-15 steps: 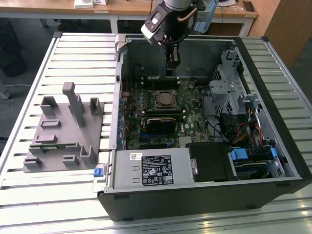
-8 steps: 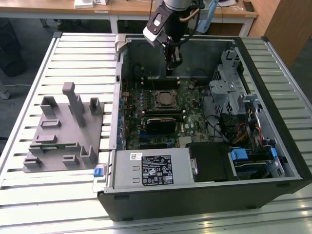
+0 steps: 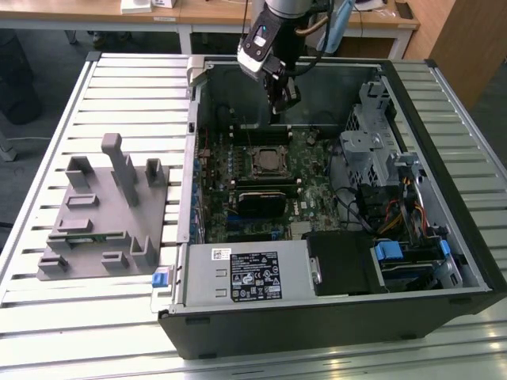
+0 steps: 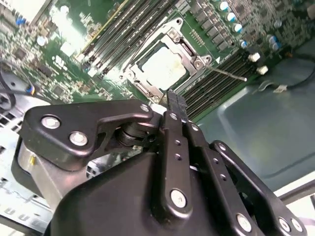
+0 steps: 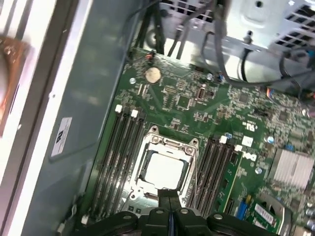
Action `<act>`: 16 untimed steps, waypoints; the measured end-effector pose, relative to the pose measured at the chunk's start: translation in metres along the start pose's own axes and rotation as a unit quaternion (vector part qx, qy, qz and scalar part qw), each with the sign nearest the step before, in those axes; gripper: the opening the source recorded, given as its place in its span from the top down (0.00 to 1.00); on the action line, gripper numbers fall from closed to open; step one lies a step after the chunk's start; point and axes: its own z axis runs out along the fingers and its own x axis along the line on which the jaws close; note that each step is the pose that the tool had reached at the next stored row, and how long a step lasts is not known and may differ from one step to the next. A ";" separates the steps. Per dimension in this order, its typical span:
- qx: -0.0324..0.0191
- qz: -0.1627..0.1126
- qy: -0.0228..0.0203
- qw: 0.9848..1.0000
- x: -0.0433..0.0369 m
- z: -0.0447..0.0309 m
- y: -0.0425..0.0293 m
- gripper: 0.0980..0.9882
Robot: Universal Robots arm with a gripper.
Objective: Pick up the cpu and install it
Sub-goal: 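Install the first cpu locking lever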
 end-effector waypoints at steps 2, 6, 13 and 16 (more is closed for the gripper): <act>0.000 -0.018 0.000 1.000 0.0000 0.0003 0.0000 0.99; 0.001 -0.056 0.000 0.998 0.0000 0.0009 0.0000 0.99; 0.001 -0.119 -0.001 0.993 0.0000 0.0018 0.0000 0.99; 0.002 -0.146 -0.001 0.989 0.0000 0.0022 0.0000 0.99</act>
